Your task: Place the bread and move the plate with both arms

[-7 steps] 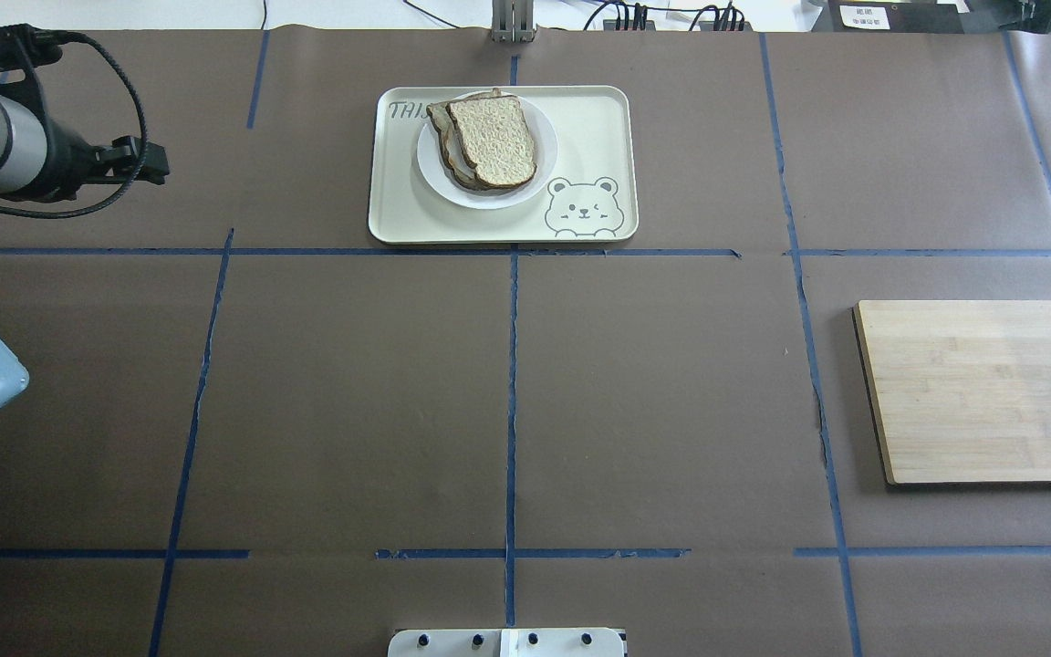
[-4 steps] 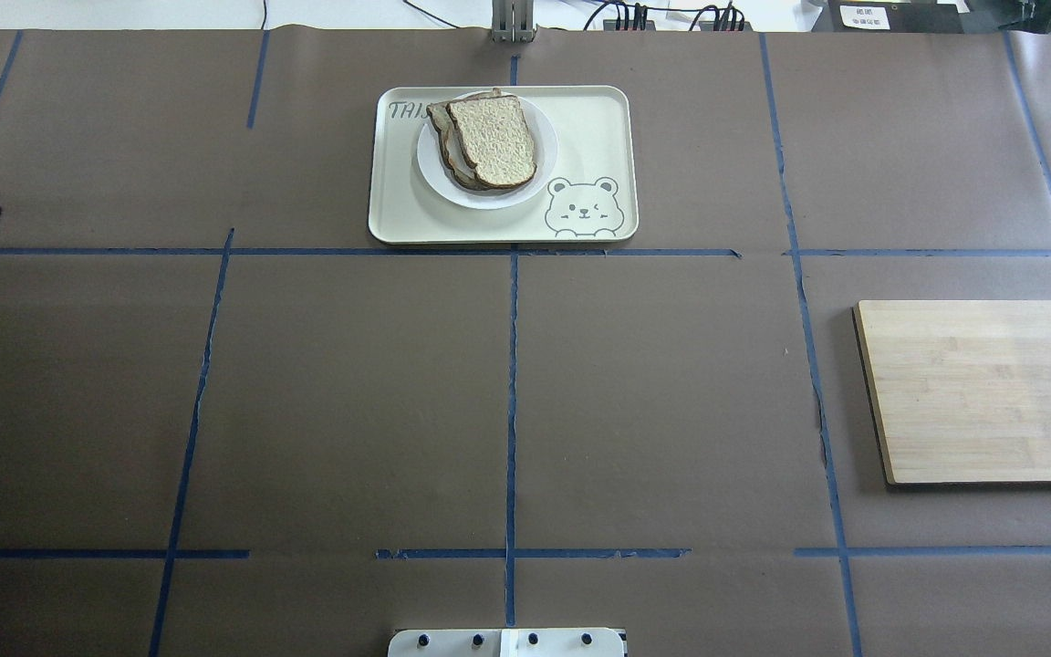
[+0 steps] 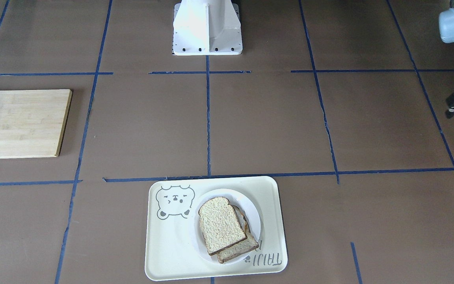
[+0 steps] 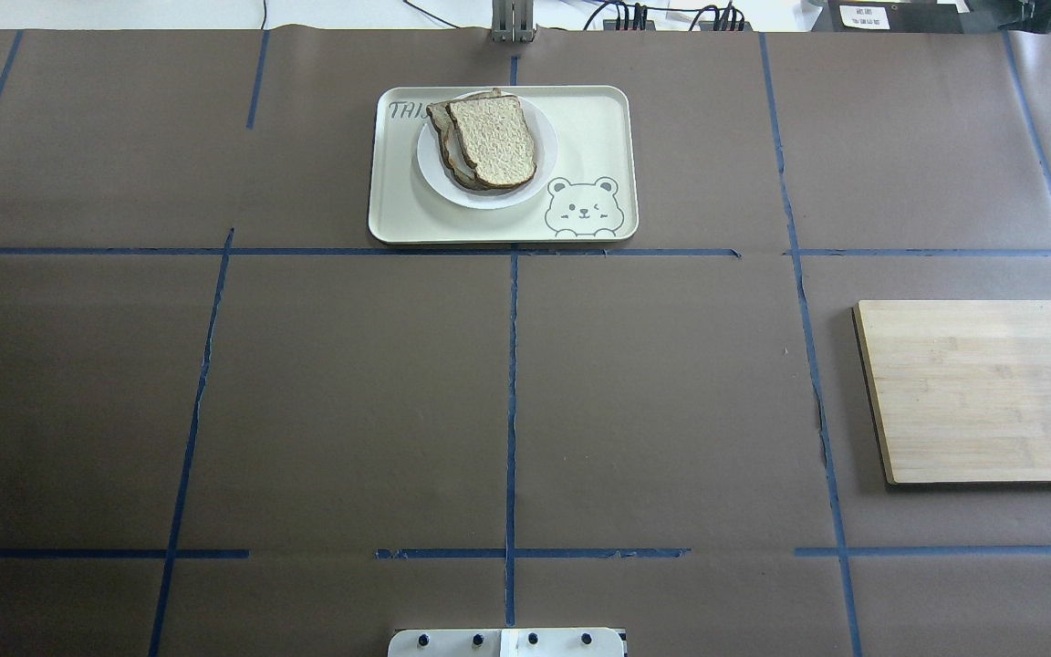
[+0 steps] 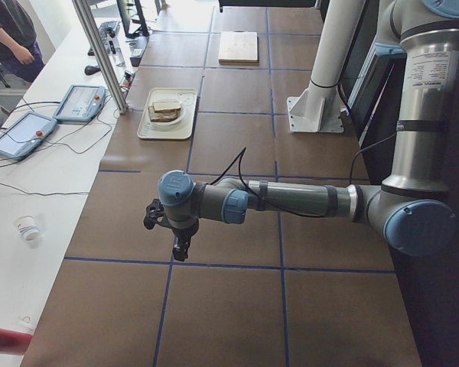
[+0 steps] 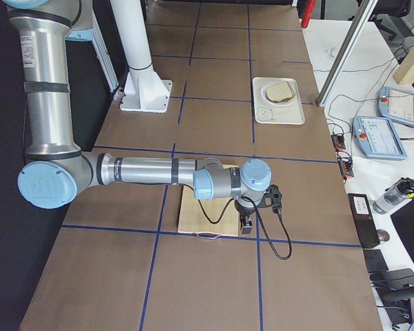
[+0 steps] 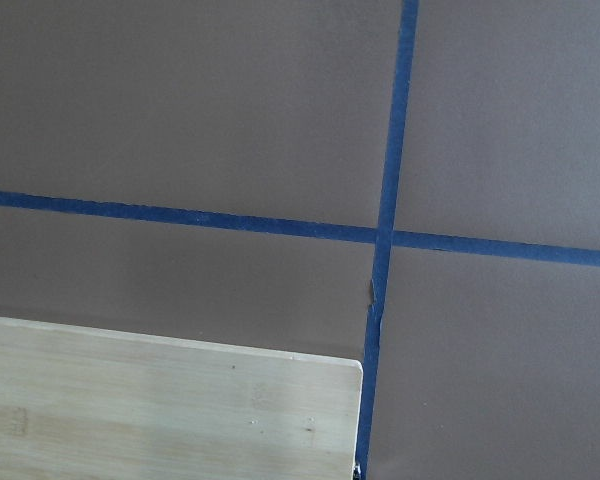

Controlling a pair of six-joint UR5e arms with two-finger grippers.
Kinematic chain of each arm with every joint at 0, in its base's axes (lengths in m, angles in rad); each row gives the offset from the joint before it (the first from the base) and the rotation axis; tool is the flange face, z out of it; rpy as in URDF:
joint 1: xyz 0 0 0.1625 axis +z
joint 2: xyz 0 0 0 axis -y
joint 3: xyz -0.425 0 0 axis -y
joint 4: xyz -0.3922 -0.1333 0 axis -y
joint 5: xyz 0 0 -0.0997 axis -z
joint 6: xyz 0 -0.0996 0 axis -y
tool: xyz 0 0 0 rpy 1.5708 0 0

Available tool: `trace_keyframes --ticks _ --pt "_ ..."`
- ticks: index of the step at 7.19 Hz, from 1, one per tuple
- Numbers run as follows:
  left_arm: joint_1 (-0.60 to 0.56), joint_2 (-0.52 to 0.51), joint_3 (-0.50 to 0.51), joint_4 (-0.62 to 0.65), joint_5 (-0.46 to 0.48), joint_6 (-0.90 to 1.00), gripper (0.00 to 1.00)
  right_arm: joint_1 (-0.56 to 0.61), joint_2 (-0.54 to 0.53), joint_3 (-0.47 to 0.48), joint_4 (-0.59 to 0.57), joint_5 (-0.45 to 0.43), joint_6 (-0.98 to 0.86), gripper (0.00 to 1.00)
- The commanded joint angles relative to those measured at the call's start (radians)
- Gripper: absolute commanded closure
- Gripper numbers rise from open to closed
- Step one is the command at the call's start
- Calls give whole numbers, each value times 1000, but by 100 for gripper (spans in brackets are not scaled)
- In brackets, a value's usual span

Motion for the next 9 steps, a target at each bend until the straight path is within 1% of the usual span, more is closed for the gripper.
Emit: trace_keyframes --ticks 1,2,3,5,8,9 --pt "-12 -7 52 12 13 25 0 17 -2 0 0 4 -1 0" --pt "-15 -5 41 59 7 27 0 22 -2 0 0 3 -2 0" --pt "-47 -7 18 128 4 33 0 28 -2 0 -2 3 -2 0" --pt "-60 33 -71 196 4 37 0 30 -2 0 0 3 1 0" --pt "-58 65 -80 198 4 37 0 31 -2 0 -2 -3 7 0" --pt "-58 65 -70 193 4 37 0 44 -1 0 -11 0 6 0"
